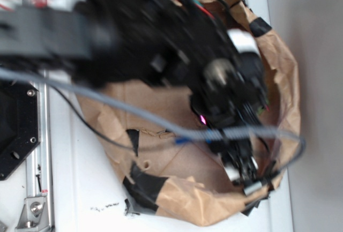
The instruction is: Grab the blue ball.
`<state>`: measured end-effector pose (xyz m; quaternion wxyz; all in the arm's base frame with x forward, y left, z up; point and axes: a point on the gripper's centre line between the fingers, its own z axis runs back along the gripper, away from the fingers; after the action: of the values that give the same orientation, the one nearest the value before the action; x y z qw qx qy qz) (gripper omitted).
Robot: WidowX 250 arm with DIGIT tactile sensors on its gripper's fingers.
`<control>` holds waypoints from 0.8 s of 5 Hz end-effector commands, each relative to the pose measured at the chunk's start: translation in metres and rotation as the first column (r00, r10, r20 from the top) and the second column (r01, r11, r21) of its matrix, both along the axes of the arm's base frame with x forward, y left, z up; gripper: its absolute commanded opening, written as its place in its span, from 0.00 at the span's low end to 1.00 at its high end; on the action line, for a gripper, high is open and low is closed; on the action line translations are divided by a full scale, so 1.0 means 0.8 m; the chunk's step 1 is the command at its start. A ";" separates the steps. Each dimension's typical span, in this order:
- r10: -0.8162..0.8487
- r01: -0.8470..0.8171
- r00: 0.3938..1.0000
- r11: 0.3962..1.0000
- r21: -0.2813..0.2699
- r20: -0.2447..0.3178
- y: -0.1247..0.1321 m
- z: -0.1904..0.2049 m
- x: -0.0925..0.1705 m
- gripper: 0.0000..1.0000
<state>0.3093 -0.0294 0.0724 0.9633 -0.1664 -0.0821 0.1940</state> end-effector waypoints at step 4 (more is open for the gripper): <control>-0.215 0.197 0.966 0.972 0.126 0.143 -0.001 0.052 -0.009 1.00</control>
<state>0.2993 -0.0355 0.0999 0.9803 -0.1362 -0.1221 0.0740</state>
